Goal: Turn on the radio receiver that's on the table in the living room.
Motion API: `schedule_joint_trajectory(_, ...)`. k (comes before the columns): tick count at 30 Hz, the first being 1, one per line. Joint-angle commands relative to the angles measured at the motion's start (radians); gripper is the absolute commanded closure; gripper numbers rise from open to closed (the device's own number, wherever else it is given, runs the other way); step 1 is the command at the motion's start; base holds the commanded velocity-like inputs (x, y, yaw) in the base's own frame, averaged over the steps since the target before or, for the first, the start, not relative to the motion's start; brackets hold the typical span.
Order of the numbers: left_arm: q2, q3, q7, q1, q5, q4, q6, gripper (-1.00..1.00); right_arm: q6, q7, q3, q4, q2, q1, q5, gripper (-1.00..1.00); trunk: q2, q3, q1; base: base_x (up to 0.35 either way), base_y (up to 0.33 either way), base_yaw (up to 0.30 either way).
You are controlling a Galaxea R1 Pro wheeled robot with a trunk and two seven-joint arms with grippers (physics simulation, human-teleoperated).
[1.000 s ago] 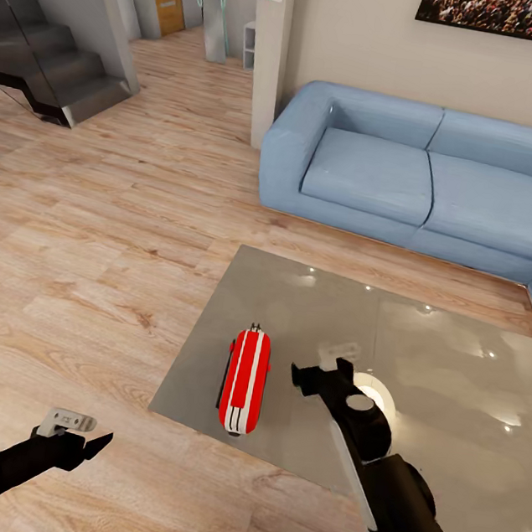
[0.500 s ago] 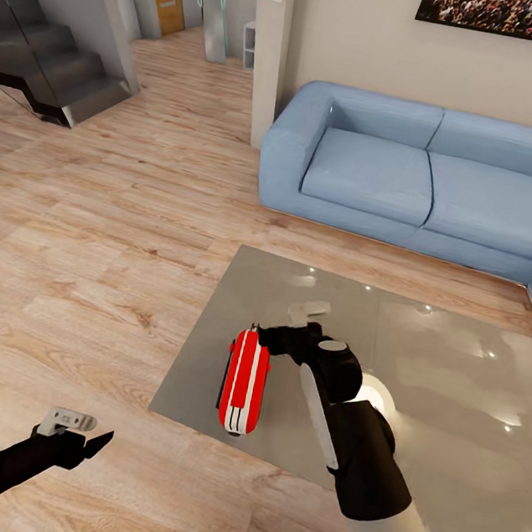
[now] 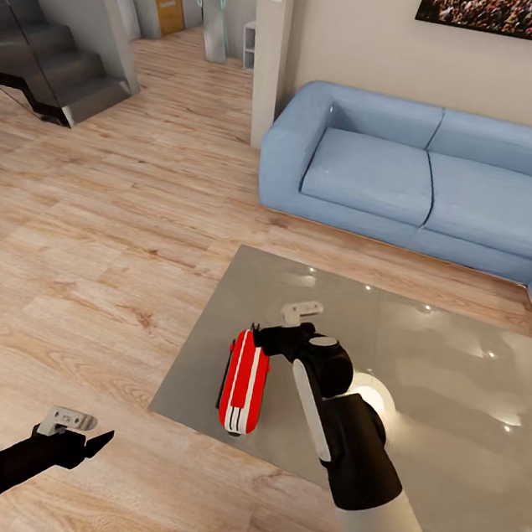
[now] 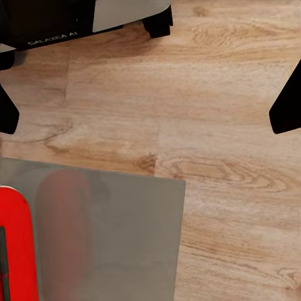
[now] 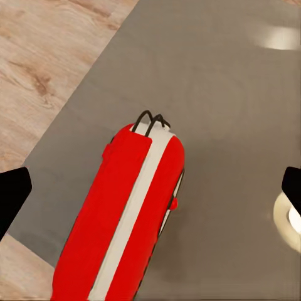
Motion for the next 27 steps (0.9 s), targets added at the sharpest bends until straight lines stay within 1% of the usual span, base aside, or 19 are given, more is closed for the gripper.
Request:
schedule_joint_trajectory(1, 0.000, 0.000, 0.000, 0.000, 0.000, 0.000, 0.000, -1.00, -0.003, 0.000, 0.002, 0.028, 0.000, -0.014, -0.003, -1.00, 0.000, 0.000, 0.000, 0.000, 0.000, 0.000)
schedule_joint_trajectory(2, 0.000, 0.000, 0.000, 0.000, 0.000, 0.000, 0.000, -1.00, -0.008, 0.000, 0.003, 0.065, 0.000, -0.032, -0.005, -1.00, 0.000, 0.000, 0.000, 0.000, 0.000, 0.000)
schedule_joint_trajectory(5, 0.000, 0.000, 0.000, 0.000, 0.000, 0.000, 0.000, -1.00, -0.012, 0.000, 0.005, 0.097, 0.000, -0.049, -0.006, -1.00, 0.000, 0.000, 0.000, 0.000, 0.000, 0.000)
schedule_joint_trajectory(12, 0.000, 0.000, 0.000, 0.000, 0.000, 0.000, 0.000, -1.00, -0.015, 0.000, 0.006, 0.113, 0.000, -0.061, -0.007, -1.00, 0.000, 0.000, 0.000, 0.000, 0.000, 0.000)
schedule_joint_trajectory(15, 0.000, 0.000, 0.000, 0.000, 0.000, 0.000, 0.000, -1.00, -0.015, 0.002, 0.023, 0.113, 0.000, -0.080, -0.012, -1.00, 0.000, 0.000, 0.000, 0.000, 0.000, 0.000)
schedule_joint_trajectory(16, 0.000, 0.000, 0.000, 0.000, 0.001, 0.000, -0.001, -1.00, -0.015, 0.002, 0.045, 0.113, 0.000, -0.094, -0.035, -1.00, 0.000, 0.000, 0.000, 0.000, 0.000, 0.000)
schedule_joint_trajectory(17, 0.000, 0.000, 0.000, 0.000, 0.001, 0.000, -0.001, -1.00, -0.015, 0.002, 0.053, 0.113, 0.000, -0.099, -0.049, -1.00, 0.000, 0.000, 0.000, 0.000, 0.000, 0.000)
schedule_joint_trajectory(19, 0.000, 0.000, 0.000, 0.000, 0.001, 0.000, -0.001, -1.00, -0.015, 0.000, 0.079, 0.116, 0.000, -0.122, -0.115, -1.00, 0.000, 0.000, 0.000, 0.000, 0.000, 0.000)
schedule_joint_trajectory(20, 0.000, 0.000, 0.000, 0.000, 0.001, 0.000, -0.001, -1.00, -0.015, 0.000, 0.083, 0.119, 0.000, -0.127, -0.132, -1.00, 0.000, 0.000, 0.000, 0.000, 0.000, 0.000)
schedule_joint_trajectory(22, 0.000, 0.000, 0.000, 0.000, 0.001, 0.000, -0.001, -1.00, -0.025, -0.004, 0.093, 0.141, 0.000, -0.139, -0.190, -1.00, 0.000, 0.000, 0.000, 0.000, 0.000, 0.000)
schedule_joint_trajectory(23, 0.000, 0.000, 0.000, 0.000, 0.001, 0.000, -0.001, -1.00, -0.031, -0.006, 0.095, 0.149, 0.000, -0.141, -0.200, -1.00, 0.000, 0.000, 0.000, 0.000, 0.000, 0.000)
schedule_joint_trajectory(25, 0.000, 0.000, 0.000, 0.000, 0.001, 0.000, -0.001, -1.00, -0.067, -0.018, 0.099, 0.188, 0.000, -0.144, -0.225, -1.00, 0.000, 0.000, 0.000, 0.000, 0.000, 0.000)
schedule_joint_trajectory(26, 0.000, 0.000, 0.000, 0.000, 0.001, 0.000, -0.001, -1.00, -0.093, -0.027, 0.102, 0.225, 0.000, -0.146, -0.234, -1.00, 0.000, 0.000, 0.000, 0.000, 0.000, 0.000)
schedule_joint_trajectory(27, 0.000, 0.000, 0.000, 0.000, 0.001, 0.000, -0.001, -1.00, -0.101, -0.029, 0.102, 0.237, 0.000, -0.146, -0.236, -1.00, 0.000, 0.000, 0.000, 0.000, 0.000, 0.000)
